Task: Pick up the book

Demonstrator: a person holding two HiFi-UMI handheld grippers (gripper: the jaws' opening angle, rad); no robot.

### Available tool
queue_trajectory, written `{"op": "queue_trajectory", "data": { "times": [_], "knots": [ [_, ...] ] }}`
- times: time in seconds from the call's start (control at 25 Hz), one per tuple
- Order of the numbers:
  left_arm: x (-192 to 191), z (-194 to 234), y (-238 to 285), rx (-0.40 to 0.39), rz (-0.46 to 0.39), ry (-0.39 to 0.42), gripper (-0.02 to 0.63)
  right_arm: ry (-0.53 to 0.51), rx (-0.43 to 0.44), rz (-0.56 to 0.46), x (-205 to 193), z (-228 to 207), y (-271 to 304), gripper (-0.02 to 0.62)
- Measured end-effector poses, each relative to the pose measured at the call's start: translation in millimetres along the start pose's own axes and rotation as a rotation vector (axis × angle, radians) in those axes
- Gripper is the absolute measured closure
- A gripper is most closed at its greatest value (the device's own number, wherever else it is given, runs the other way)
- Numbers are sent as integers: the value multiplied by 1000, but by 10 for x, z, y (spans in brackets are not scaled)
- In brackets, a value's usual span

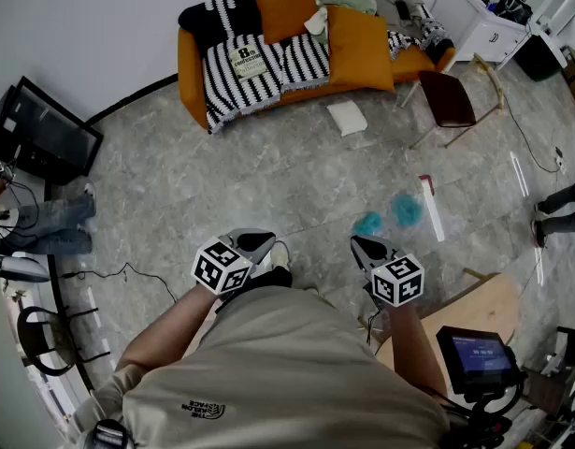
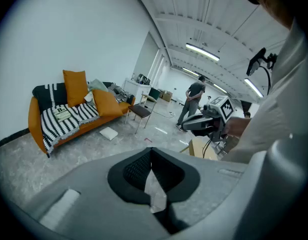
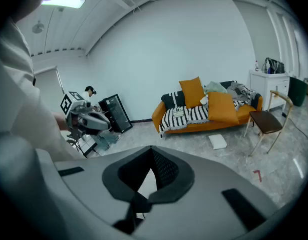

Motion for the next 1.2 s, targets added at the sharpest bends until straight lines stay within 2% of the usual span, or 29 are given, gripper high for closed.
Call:
{"op": "queue_trajectory", "data": {
  "times": [0.16, 0.4, 0.6, 0.76, 0.84, 0.92, 1.08, 1.2],
  "knots": [
    [204, 491, 9, 5, -21, -28, 597, -12, 2, -17, 431, 12, 326, 583],
    [690, 952, 296, -67, -58, -13, 597, -1, -25, 0, 856, -237, 637, 583],
    [986, 1265, 486, -55, -131, -118, 595, -28, 20, 43, 1195, -498, 904, 578],
    [1143, 1577, 793, -77, -134, -223, 595, -92, 89, 95, 1506, -960, 1292, 575],
    [1264, 1768, 956, -28, -117, -242, 594, -113, 120, 94, 1724, -1256, 1509, 559],
    [1428, 1927, 1138, 28, -111, -264, 594, -119, 158, 76, 1968, -1597, 1685, 473],
    [1909, 2198, 1476, 151, -137, -343, 594, -175, 241, 73, 2533, -2293, 1948, 466],
    [2212, 2340, 1644, 204, -201, -458, 594, -229, 306, 91, 2875, -2734, 2119, 466]
  ]
}}
Point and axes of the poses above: the fingertips, and each gripper's own axes: y forward along the fingers, z to its left, x out of its top, the point moved 9 cm from there along -y, backward along the fingers, and after that the axes turned 1 degree about x, right-handed, at the moved point
